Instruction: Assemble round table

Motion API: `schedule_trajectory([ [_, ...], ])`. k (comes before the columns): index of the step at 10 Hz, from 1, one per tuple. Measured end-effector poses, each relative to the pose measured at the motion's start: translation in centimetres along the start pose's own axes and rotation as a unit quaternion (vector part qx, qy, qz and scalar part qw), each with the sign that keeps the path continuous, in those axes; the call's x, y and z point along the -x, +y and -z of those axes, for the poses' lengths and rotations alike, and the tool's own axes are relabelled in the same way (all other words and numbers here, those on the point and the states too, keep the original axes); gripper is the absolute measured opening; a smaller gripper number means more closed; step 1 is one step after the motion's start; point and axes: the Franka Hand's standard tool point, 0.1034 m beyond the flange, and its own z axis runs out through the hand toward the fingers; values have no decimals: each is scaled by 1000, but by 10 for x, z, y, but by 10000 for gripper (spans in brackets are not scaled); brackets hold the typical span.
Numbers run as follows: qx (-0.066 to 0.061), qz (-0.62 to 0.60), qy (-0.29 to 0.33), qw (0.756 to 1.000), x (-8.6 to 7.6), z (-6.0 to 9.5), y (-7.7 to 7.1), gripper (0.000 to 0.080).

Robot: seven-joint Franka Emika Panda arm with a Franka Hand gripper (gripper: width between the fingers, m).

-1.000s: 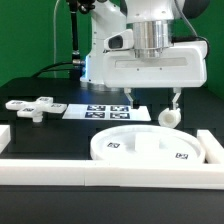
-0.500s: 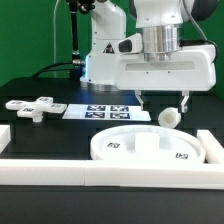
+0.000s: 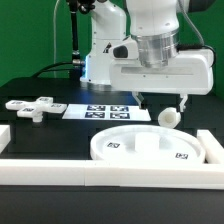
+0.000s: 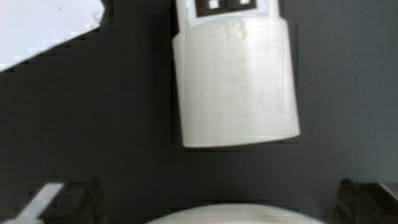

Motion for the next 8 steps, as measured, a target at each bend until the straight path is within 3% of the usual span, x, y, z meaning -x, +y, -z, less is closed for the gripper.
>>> schedule_trajectory([
  [2,-4,-5,-75,997,-2,0,4,649],
  [8,11,-3,-253,967,8,-14,-6,649],
])
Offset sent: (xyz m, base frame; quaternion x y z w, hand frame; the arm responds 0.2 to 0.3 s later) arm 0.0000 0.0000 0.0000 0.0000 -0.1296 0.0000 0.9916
